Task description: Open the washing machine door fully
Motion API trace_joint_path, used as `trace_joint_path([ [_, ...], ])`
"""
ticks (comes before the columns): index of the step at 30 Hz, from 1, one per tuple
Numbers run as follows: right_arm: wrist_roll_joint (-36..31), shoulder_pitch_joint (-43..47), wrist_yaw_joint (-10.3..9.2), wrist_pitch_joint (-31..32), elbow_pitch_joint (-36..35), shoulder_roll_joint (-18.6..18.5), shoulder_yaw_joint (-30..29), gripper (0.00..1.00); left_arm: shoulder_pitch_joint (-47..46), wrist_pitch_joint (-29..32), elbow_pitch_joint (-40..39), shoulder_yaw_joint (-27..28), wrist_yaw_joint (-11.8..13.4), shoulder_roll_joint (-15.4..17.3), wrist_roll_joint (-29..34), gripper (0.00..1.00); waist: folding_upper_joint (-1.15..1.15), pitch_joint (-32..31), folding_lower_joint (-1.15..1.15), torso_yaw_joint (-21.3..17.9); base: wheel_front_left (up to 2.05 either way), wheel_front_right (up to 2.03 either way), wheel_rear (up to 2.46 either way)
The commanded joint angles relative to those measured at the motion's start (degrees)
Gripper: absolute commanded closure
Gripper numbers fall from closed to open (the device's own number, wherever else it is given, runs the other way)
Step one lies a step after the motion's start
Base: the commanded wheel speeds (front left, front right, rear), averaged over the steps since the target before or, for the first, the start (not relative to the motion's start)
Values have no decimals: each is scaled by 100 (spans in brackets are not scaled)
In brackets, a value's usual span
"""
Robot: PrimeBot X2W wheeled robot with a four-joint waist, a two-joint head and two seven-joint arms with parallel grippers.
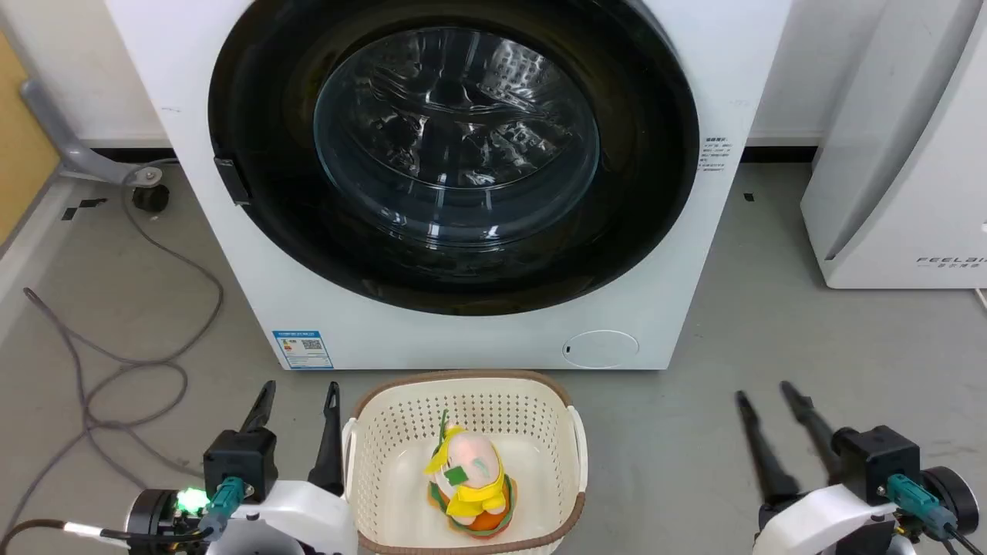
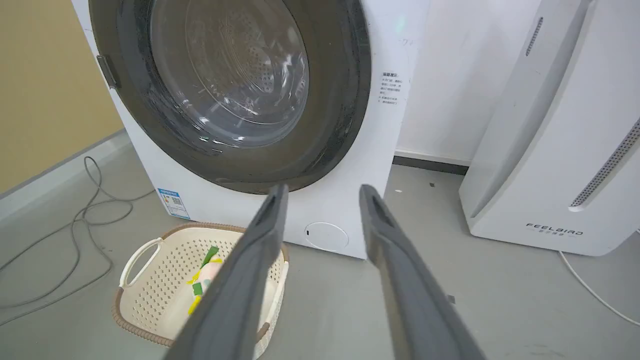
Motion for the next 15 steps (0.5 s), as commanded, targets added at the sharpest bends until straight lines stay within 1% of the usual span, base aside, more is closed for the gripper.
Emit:
trace_joint_path([
  [1, 49, 39, 0, -57, 24, 0, -6, 100, -34, -57, 42, -22, 6, 1, -45, 0, 0, 0, 0, -1, 0, 0, 0],
  [15, 199, 77, 1, -199, 108, 1, -33, 100, -95, -229, 180, -165, 24, 4, -155, 0, 0, -7, 0, -3, 0, 0, 0],
])
